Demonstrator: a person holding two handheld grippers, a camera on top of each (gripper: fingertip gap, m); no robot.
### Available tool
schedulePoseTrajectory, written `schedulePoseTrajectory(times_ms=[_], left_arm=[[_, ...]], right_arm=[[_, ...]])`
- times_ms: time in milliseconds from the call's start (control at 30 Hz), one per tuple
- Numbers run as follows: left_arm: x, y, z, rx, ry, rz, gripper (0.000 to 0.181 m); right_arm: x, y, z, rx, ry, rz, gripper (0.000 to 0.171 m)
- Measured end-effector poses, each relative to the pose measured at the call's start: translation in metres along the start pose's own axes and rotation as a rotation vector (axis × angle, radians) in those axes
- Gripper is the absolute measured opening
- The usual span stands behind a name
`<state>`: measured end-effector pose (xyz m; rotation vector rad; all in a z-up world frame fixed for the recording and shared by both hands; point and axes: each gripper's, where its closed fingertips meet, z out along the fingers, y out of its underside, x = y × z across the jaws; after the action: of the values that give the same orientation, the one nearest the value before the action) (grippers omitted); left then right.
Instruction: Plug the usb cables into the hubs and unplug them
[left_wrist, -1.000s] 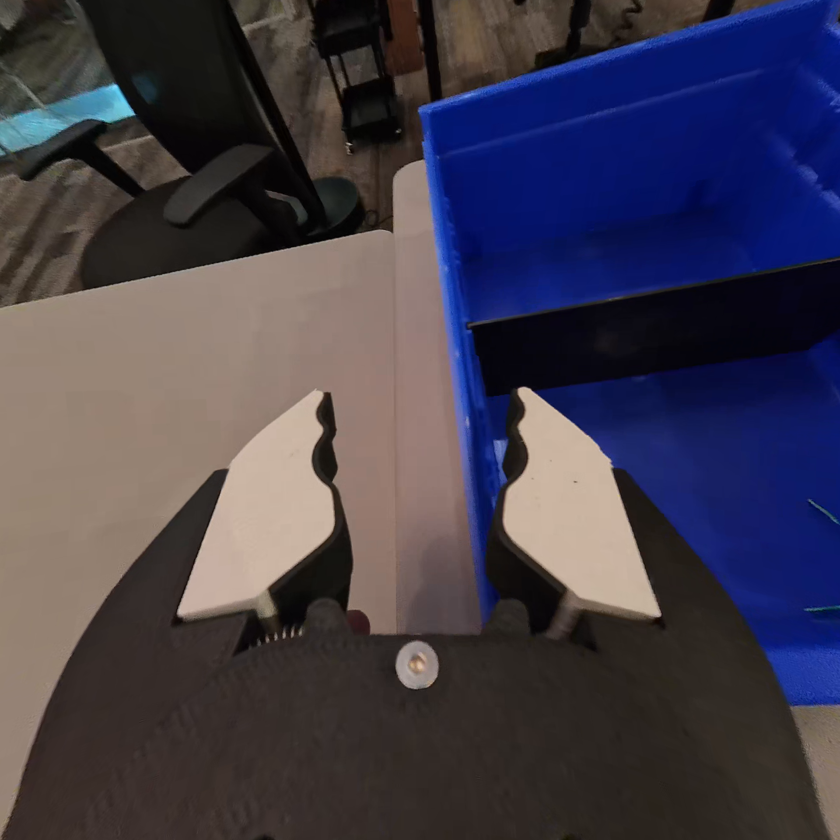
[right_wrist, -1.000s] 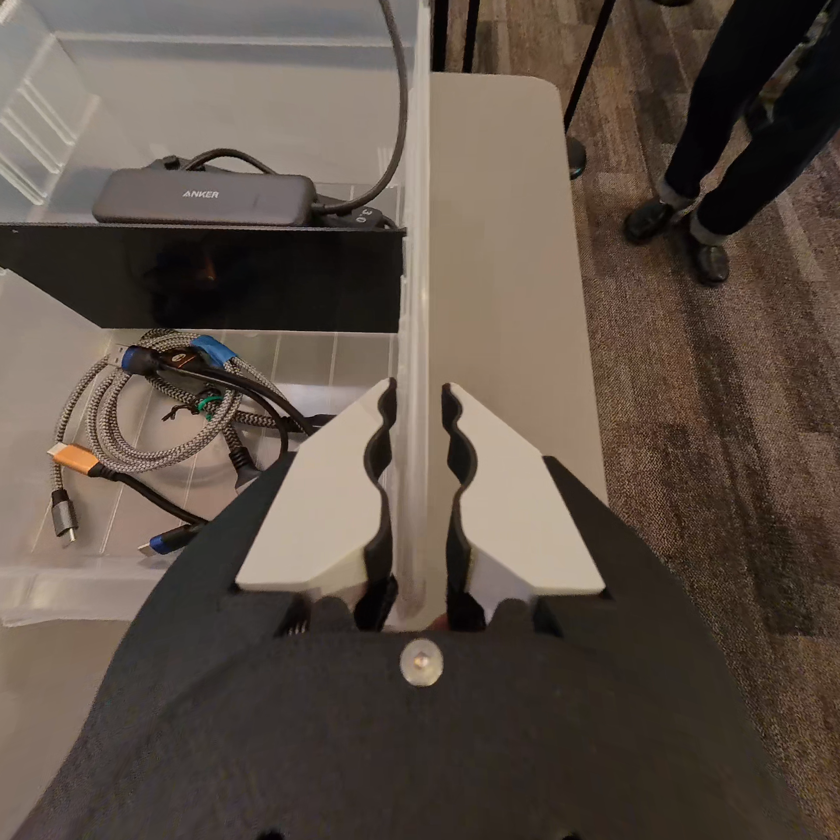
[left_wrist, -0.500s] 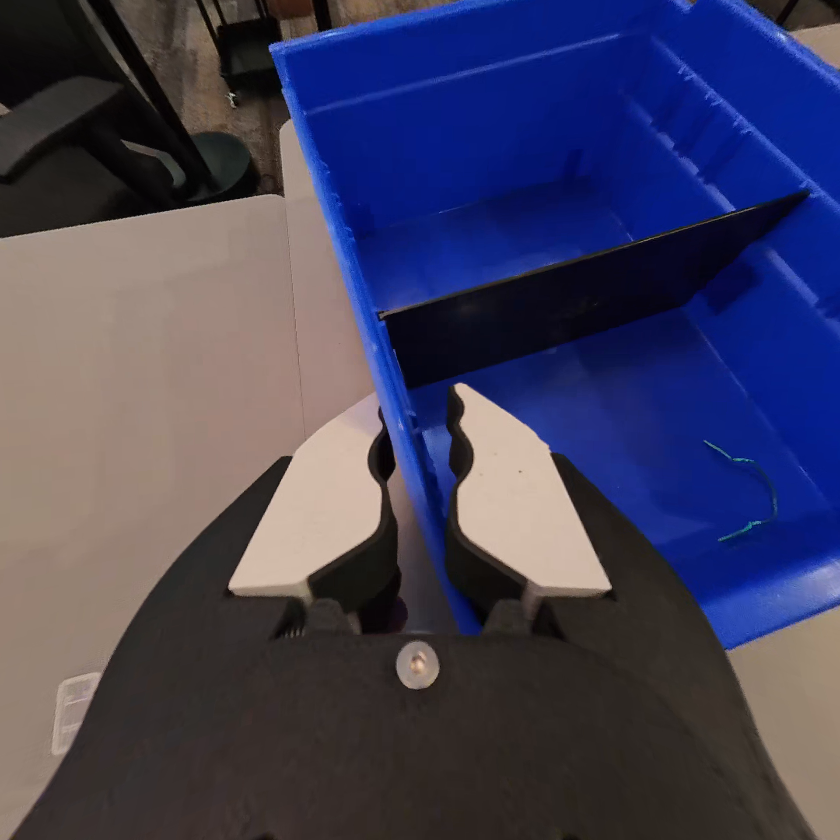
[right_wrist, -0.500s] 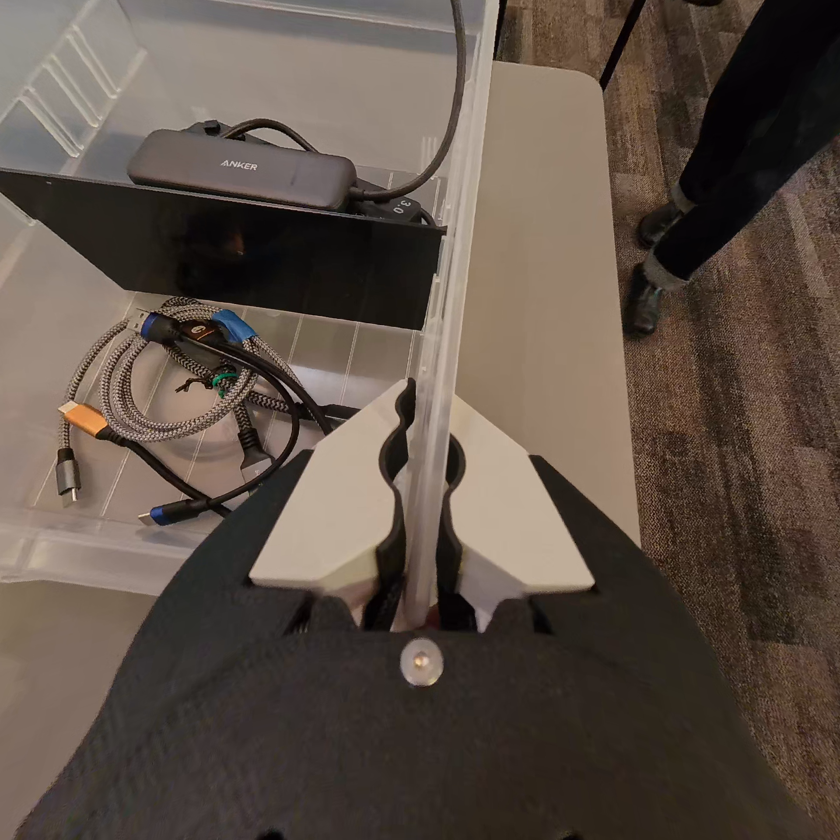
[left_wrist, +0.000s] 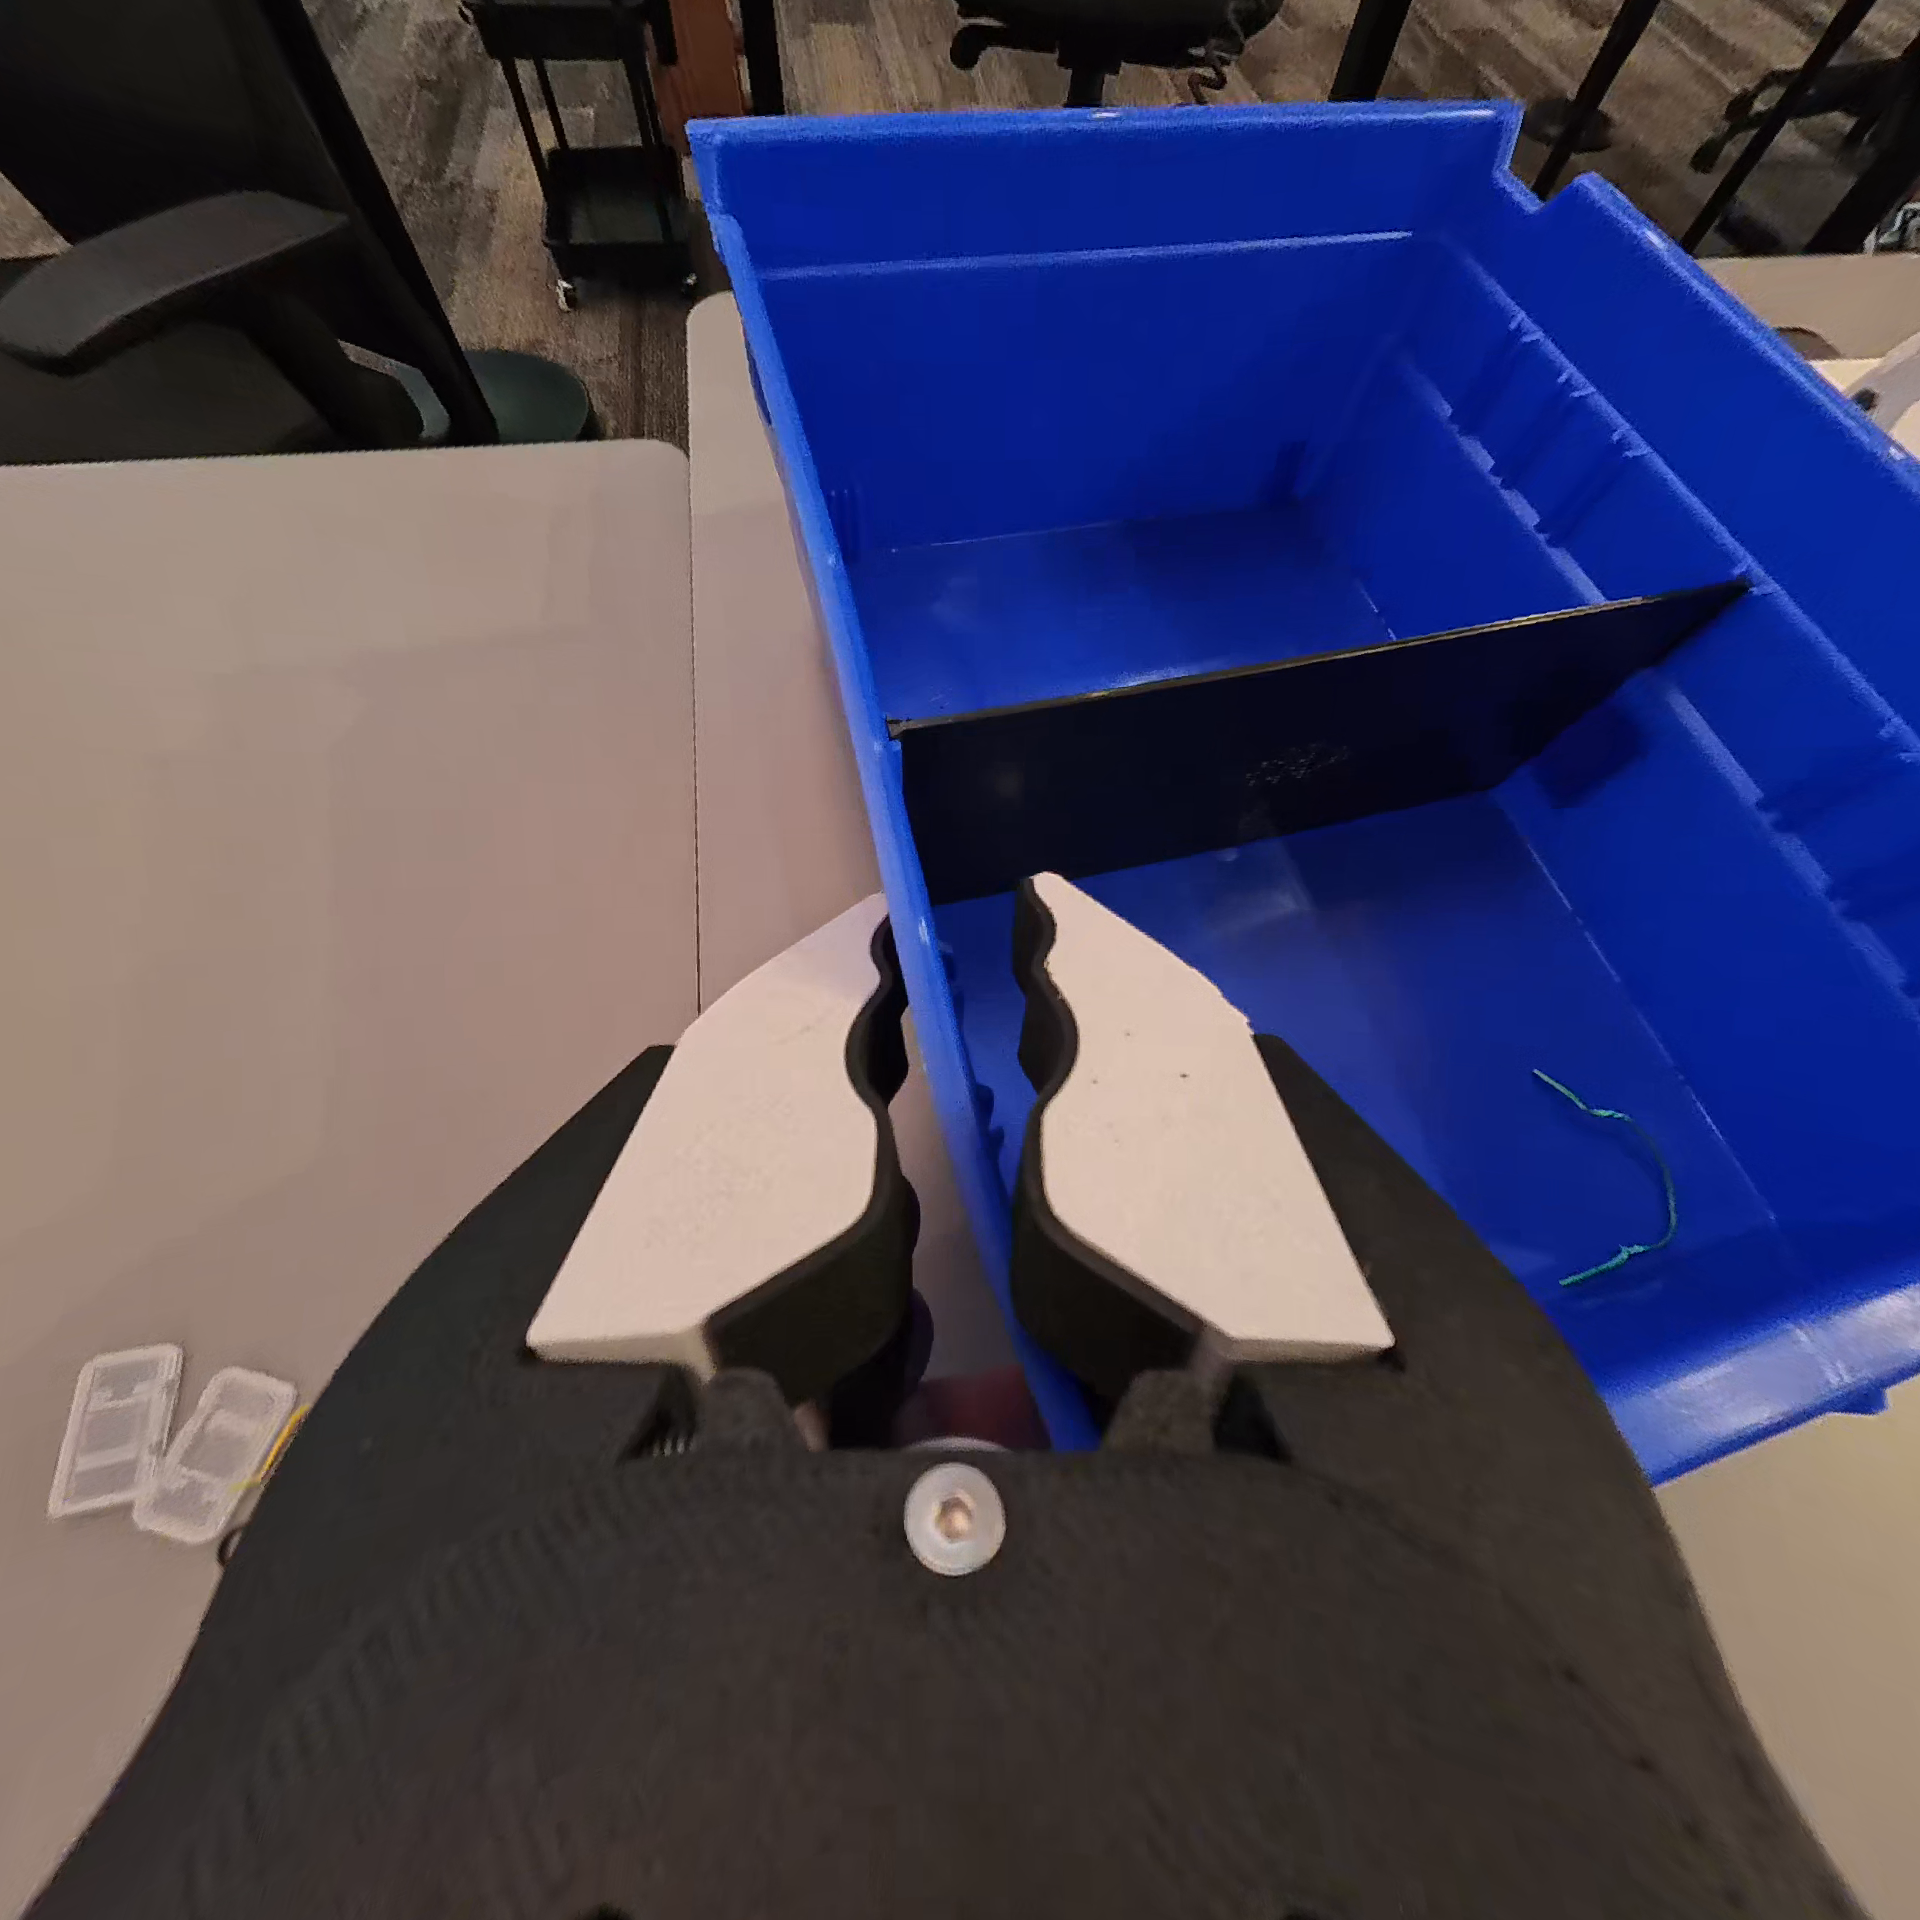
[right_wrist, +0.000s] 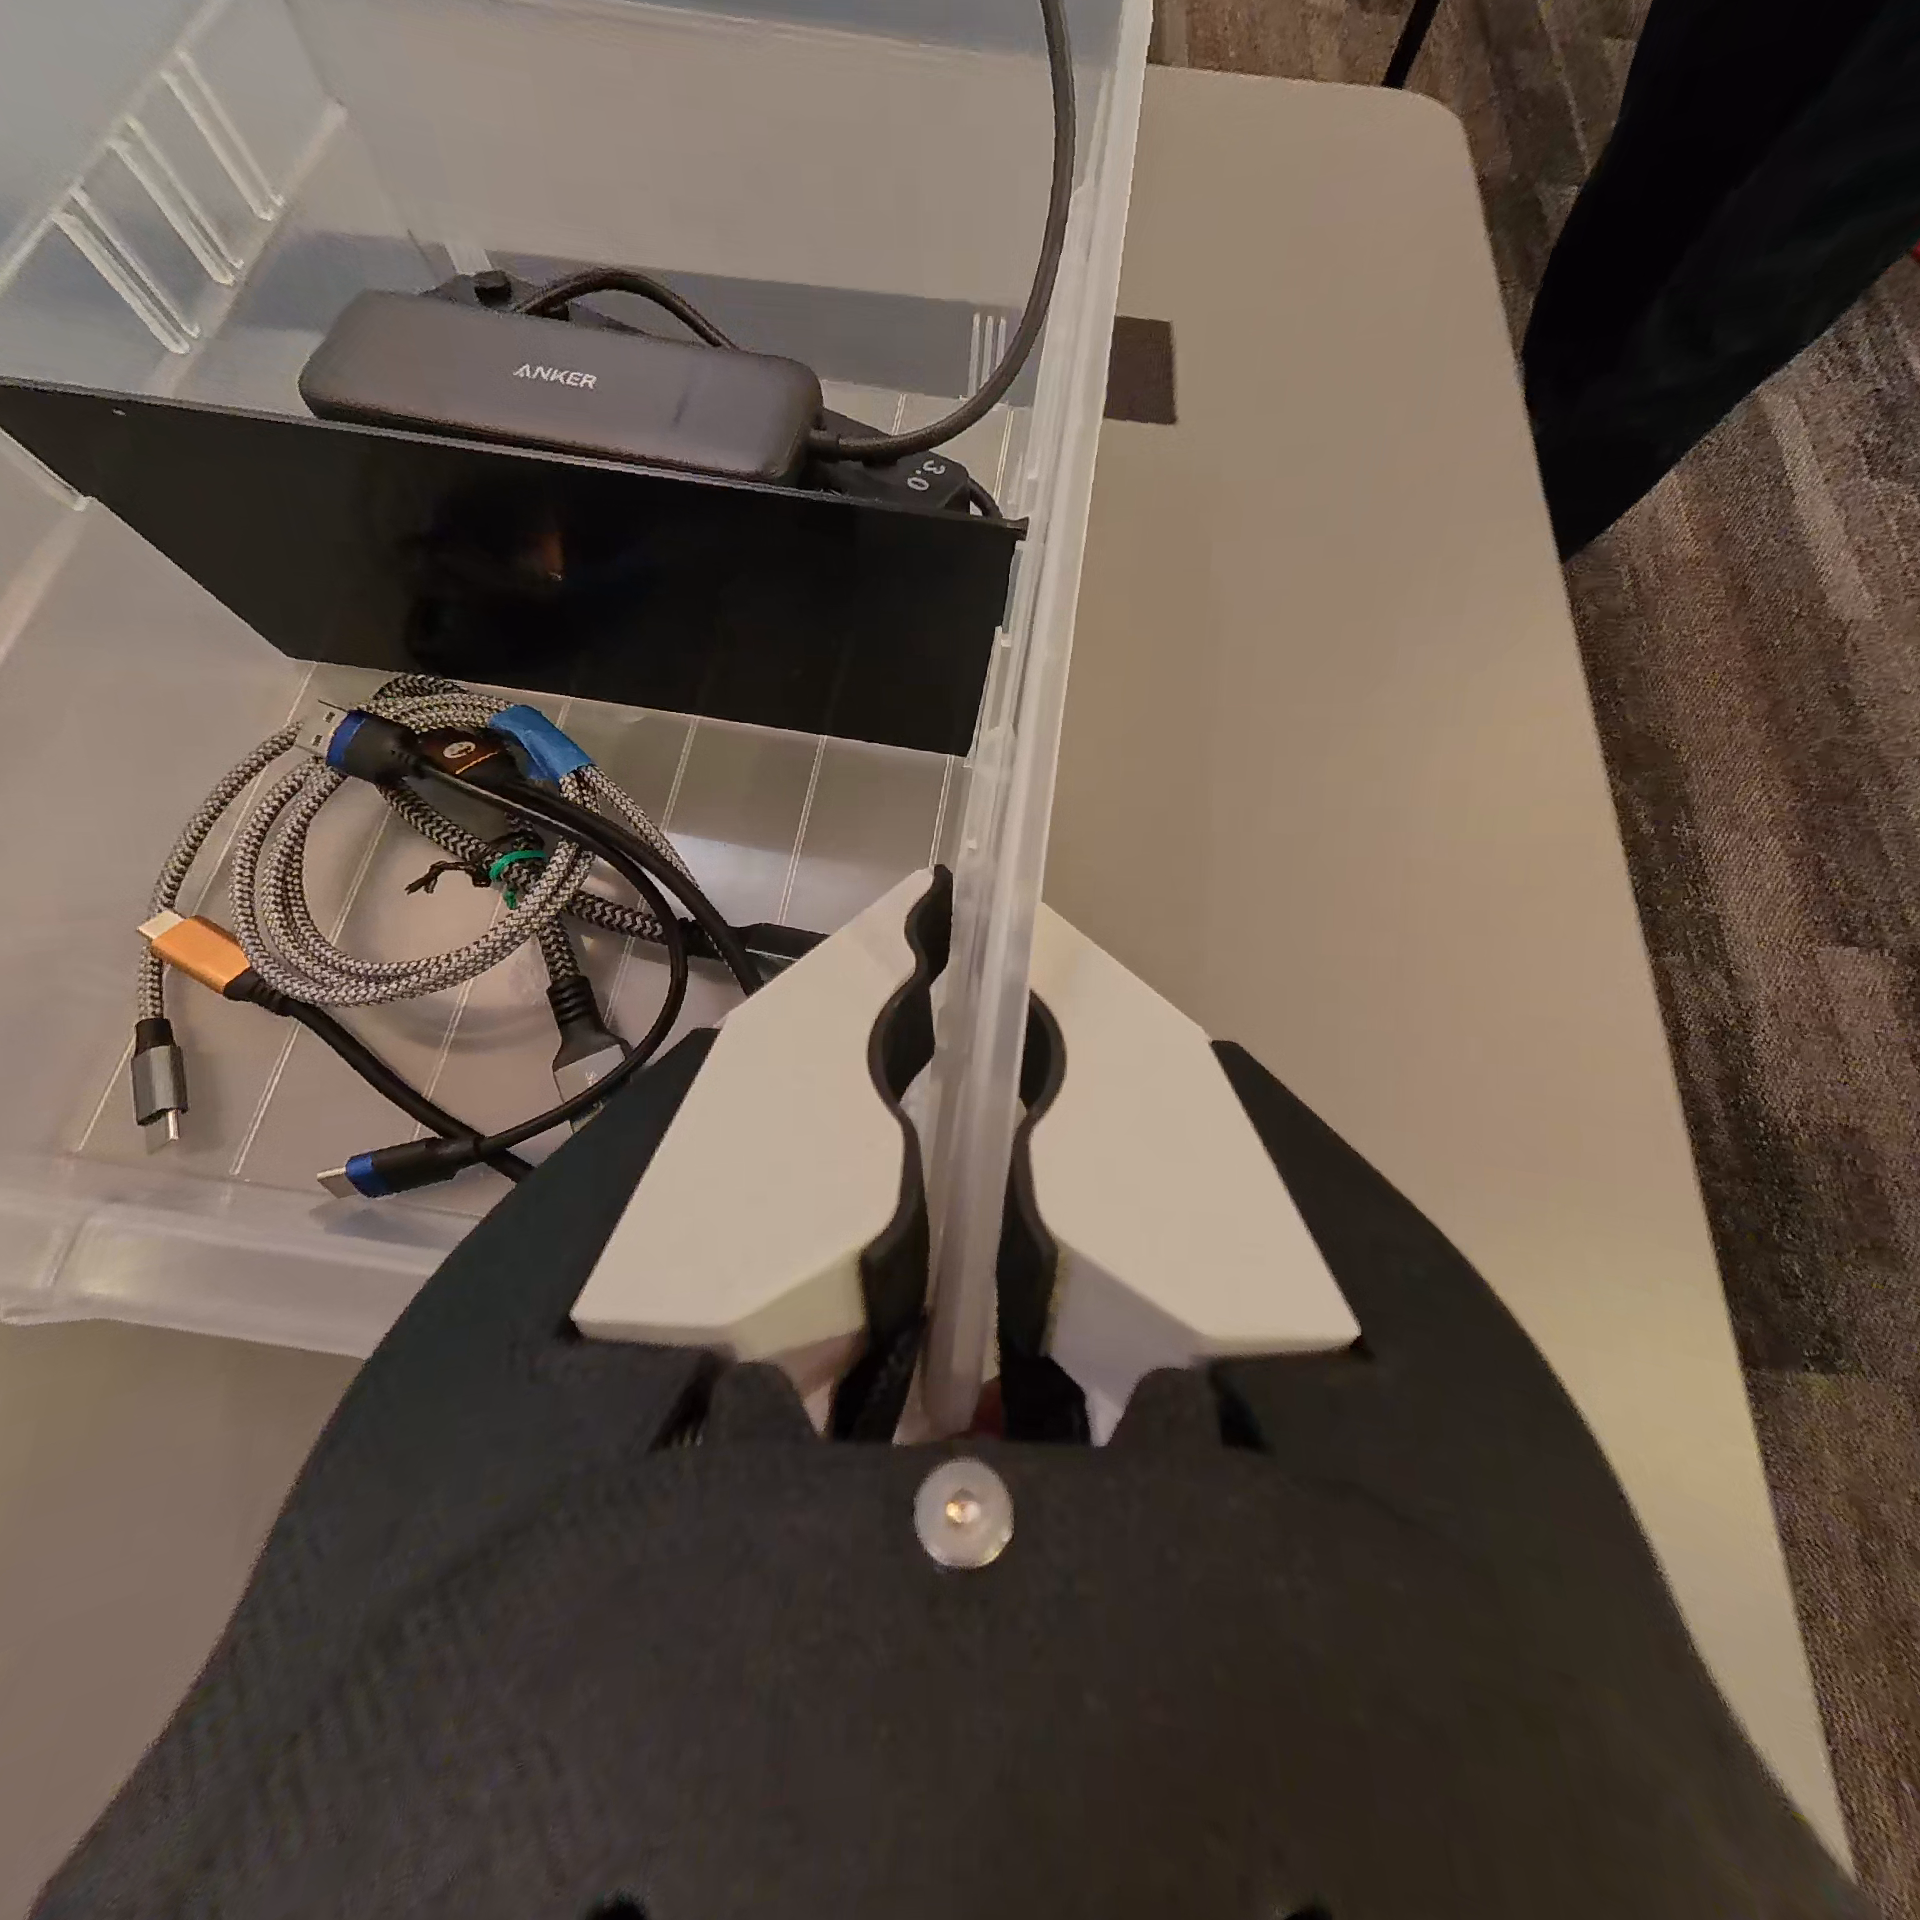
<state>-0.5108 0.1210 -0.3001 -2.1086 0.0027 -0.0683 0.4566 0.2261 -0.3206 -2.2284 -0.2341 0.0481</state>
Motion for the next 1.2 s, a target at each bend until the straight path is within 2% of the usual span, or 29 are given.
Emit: schedulePoseTrajectory(times_ms=[500,933,1200], left_arm=[[0.022,0.007,-0.063,0.107,0.013,-0.051,0.017],[0.037,0.009,-0.116,0.221,-0.007,-0.111,0.018],[0.031,0.03,-0.153,0.264,-0.052,-0.168,0.018]], right_arm=[[-0.141,0.028,-0.046,0.006,-0.115,-0.084,0.002],[-0.26,0.028,-0.054,-0.009,-0.219,-0.181,0.005],[-0.345,0.023,-0.053,-0.041,-0.309,-0.224,0.012]])
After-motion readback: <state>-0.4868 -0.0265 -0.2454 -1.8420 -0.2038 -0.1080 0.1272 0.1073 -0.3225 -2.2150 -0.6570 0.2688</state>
